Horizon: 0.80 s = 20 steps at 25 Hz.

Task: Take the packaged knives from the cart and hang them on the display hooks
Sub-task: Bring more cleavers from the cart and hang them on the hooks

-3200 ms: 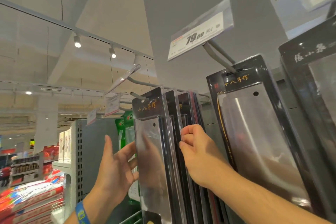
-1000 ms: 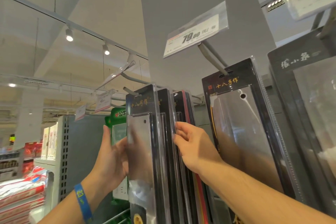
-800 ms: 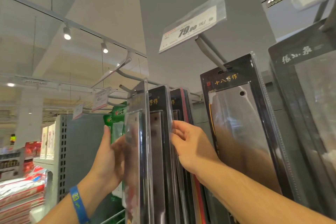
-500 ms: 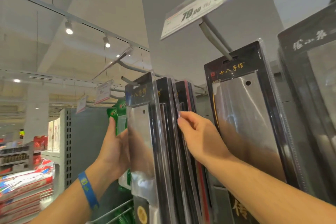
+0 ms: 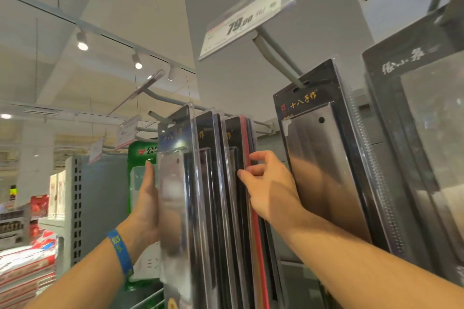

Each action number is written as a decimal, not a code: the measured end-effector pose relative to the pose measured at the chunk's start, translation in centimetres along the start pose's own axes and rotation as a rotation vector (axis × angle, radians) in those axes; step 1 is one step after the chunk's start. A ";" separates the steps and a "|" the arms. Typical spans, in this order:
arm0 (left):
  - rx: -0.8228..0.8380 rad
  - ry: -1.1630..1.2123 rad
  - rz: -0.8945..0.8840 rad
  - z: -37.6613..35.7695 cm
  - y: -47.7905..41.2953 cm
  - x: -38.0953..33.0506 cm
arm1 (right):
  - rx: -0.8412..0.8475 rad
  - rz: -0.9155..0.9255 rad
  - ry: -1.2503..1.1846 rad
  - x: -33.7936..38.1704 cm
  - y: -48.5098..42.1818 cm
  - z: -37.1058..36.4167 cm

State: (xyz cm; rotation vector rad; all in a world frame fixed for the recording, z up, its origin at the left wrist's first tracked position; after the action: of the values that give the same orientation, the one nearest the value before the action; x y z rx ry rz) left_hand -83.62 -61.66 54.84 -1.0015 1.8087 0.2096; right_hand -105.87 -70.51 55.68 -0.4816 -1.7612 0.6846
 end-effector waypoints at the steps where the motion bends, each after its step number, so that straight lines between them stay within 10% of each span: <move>1: 0.011 0.003 0.005 -0.1 0.0 -0.1 | 0.029 0.000 0.018 0.1 0.0 -0.3; 8: 0.058 0.069 0.037 0.1 0.4 -0.4 | 0.226 0.051 -0.127 0.8 0.9 -1.4; 13: 0.061 -0.023 0.025 -0.5 0.3 -0.1 | -0.098 0.162 0.120 0.3 0.4 0.5; 20: -0.017 0.038 -0.124 -0.9 -0.4 -1.1 | 0.025 -0.054 0.089 -1.0 -1.0 -0.6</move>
State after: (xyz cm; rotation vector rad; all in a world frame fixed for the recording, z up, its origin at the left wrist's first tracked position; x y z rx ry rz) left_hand -83.84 -61.83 56.31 -1.1321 1.7748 0.1304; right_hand -104.99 -71.72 55.75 -0.4393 -1.6744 0.6369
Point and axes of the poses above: each hand's wrist, its own y-axis away from the middle knuckle, its own z-axis out of the back of the hand, x = y × z, the point moved 6 cm from there along -y, towards the middle knuckle, and after that the axes turned 15 degrees about -x, right-handed, at the moved point
